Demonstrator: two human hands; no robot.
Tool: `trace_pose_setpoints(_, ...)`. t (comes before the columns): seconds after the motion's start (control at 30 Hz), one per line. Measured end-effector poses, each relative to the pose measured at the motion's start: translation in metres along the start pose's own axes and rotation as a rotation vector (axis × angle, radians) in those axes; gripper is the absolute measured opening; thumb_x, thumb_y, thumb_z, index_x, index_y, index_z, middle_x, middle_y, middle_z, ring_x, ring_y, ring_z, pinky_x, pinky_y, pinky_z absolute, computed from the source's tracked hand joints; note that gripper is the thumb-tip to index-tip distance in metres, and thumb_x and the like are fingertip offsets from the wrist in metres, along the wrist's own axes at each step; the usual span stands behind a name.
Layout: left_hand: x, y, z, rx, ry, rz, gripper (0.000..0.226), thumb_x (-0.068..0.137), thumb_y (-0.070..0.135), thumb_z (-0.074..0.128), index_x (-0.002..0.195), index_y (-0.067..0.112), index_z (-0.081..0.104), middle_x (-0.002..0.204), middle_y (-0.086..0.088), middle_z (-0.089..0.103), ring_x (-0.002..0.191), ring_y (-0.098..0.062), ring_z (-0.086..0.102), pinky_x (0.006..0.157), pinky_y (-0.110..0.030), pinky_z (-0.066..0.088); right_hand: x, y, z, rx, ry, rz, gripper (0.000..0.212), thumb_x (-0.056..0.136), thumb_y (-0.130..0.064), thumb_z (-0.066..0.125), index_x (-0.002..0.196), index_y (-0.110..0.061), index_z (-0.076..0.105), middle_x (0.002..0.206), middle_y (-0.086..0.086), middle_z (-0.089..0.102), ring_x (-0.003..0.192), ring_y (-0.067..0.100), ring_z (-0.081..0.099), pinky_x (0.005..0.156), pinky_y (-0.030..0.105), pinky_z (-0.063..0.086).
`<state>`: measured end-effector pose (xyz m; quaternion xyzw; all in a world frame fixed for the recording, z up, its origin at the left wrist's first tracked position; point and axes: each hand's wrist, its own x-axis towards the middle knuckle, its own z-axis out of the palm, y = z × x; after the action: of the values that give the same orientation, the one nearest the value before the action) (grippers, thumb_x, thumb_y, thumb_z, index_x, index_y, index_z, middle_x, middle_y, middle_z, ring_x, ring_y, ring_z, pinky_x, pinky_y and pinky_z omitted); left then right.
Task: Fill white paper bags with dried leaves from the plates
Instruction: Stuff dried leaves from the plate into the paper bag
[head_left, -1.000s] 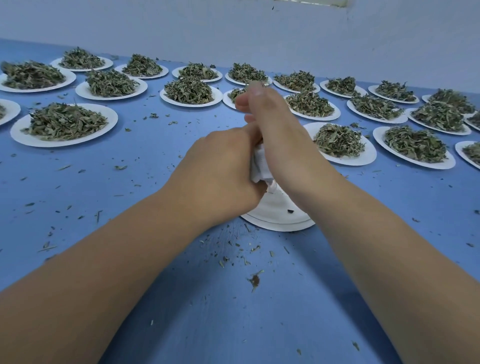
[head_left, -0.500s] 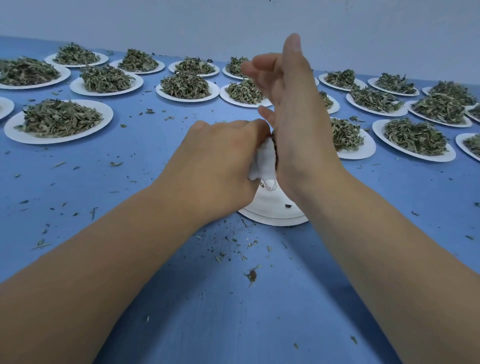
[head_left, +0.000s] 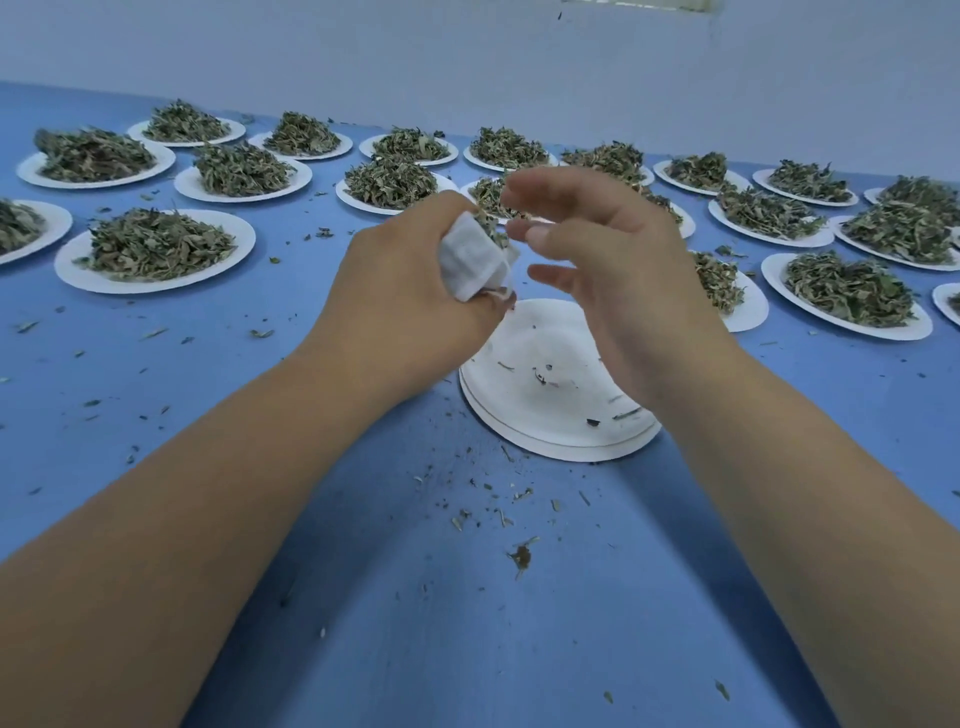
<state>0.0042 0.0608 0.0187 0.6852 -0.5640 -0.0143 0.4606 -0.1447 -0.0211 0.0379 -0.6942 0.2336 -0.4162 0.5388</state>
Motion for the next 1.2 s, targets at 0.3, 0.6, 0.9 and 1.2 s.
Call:
trace_pose_setpoints(0.3, 0.004, -0.005, -0.001, -0.034, -0.014, -0.015, 0.026, 0.077, 0.033, 0.076, 0.095, 0.038, 0.058, 0.082, 0.014, 0.061, 0.078, -0.003, 0.057, 0.059, -0.013, 0.045, -0.012, -0.002, 0.007, -0.298, 0.031, -0.231, 0.027, 0.089, -0.002, 0.070, 0.095, -0.027, 0.077, 0.099, -0.012, 0.078, 0.086, 0.007, 0.072, 0.075, 0.035, 0.056)
trace_pose_setpoints(0.6, 0.002, -0.003, -0.003, -0.090, -0.057, 0.022, 0.031, 0.076, 0.028, 0.078, 0.095, 0.041, 0.058, 0.087, 0.014, 0.065, 0.081, -0.001, 0.059, 0.061, -0.009, 0.045, -0.018, -0.007, 0.010, -0.496, -0.074, -0.163, 0.032, 0.087, -0.009, 0.061, 0.106, -0.028, 0.078, 0.117, -0.005, 0.070, 0.102, 0.004, 0.065, 0.089, 0.032, 0.053)
trace_pose_setpoints(0.9, 0.001, 0.000, -0.006, -0.108, -0.081, 0.024, 0.035, 0.073, 0.031, 0.075, 0.098, 0.044, 0.053, 0.098, 0.015, 0.067, 0.084, 0.005, 0.058, 0.063, -0.005, 0.044, -0.022, -0.010, 0.015, -0.542, -0.047, -0.223, 0.036, 0.078, -0.017, 0.052, 0.102, -0.018, 0.080, 0.112, -0.007, 0.071, 0.114, 0.009, 0.060, 0.102, 0.033, 0.046)
trace_pose_setpoints(1.2, -0.001, 0.002, -0.005, -0.128, -0.092, 0.019, 0.034, 0.076, 0.024, 0.076, 0.100, 0.040, 0.058, 0.091, 0.016, 0.066, 0.074, 0.002, 0.058, 0.058, -0.007, 0.042, -0.024, -0.014, 0.017, -0.639, -0.163, -0.161, 0.033, 0.084, -0.023, 0.048, 0.097, -0.015, 0.077, 0.103, -0.004, 0.072, 0.106, 0.000, 0.056, 0.120, 0.046, 0.025)
